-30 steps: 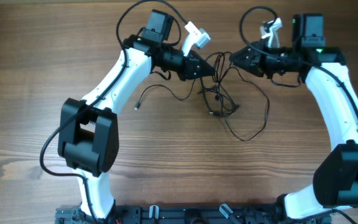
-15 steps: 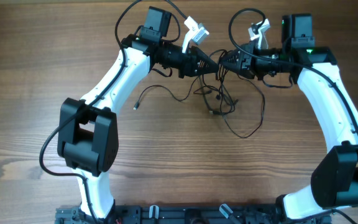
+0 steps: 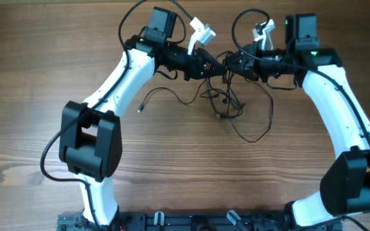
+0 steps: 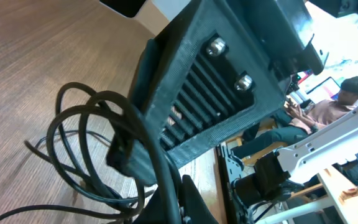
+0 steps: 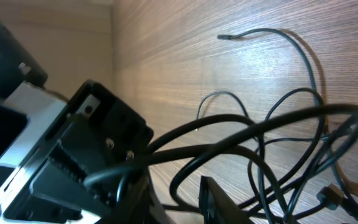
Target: Untangle cables
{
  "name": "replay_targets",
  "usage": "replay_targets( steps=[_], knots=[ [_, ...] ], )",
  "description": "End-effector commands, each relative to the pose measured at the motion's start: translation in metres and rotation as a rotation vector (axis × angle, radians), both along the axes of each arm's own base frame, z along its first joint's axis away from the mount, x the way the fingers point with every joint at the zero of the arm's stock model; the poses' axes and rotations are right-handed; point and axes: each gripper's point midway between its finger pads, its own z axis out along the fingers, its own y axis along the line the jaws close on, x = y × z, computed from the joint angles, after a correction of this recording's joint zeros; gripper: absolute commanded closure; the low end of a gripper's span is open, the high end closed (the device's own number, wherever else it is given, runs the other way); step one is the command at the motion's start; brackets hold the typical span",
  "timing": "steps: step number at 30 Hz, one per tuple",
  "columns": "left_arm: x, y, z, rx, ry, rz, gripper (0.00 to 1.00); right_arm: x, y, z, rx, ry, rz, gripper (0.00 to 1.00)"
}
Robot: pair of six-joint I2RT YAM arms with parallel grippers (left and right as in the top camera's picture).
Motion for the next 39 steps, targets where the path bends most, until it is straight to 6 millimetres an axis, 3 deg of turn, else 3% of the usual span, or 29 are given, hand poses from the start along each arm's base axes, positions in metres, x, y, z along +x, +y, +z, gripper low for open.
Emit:
replay_targets(
  steps=[1, 3, 5, 8, 10, 15, 21, 23, 27, 31, 35, 39],
  knots=[
    [0.000, 0.001, 0.001, -0.021, 0.006, -0.013, 0.96, 0.010, -0.001, -0.012, -0.075, 0.069, -0.123, 0.70],
    [0.000, 0.001, 0.001, -0.020, 0.008, -0.013, 0.96, 0.012, 0.001, -0.017, -0.100, 0.074, -0.143, 0.74],
    [0.000, 0.001, 0.000, -0.019, 0.007, -0.012, 0.96, 0.010, 0.011, -0.020, -0.114, 0.046, -0.099, 0.96],
    [0.005, 0.002, -0.006, 0.022, 0.024, 0.021, 0.96, 0.008, 0.011, -0.012, -0.123, -0.018, -0.057, 0.96],
    [0.019, 0.009, -0.019, 0.108, 0.054, 0.105, 0.96, 0.005, 0.011, 0.010, -0.059, -0.071, -0.022, 0.96],
    [0.053, 0.034, -0.051, 0.312, 0.163, 0.349, 0.96, -0.008, -0.002, 0.096, 0.150, -0.330, 0.091, 0.96],
    [0.054, 0.039, -0.058, 0.354, 0.185, 0.381, 0.96, -0.034, -0.038, 0.186, 0.336, -0.661, 0.253, 0.96],
    [0.053, 0.040, -0.059, 0.358, 0.191, 0.380, 0.96, -0.037, -0.053, 0.200, 0.357, -0.692, 0.268, 0.96],
    [0.055, 0.045, -0.068, 0.412, 0.192, 0.412, 0.96, -0.042, -0.084, 0.216, 0.343, -0.751, 0.278, 0.96],
    [0.054, 0.047, -0.076, 0.466, 0.188, 0.435, 0.96, -0.041, -0.111, 0.217, 0.314, -0.774, 0.238, 0.96],
    [0.052, 0.043, -0.079, 0.489, 0.175, 0.438, 0.96, -0.035, -0.131, 0.211, 0.307, -0.759, 0.190, 0.96],
    [0.050, 0.039, -0.080, 0.492, 0.170, 0.431, 0.96, -0.027, -0.135, 0.191, 0.331, -0.720, 0.170, 0.94]
  ],
)
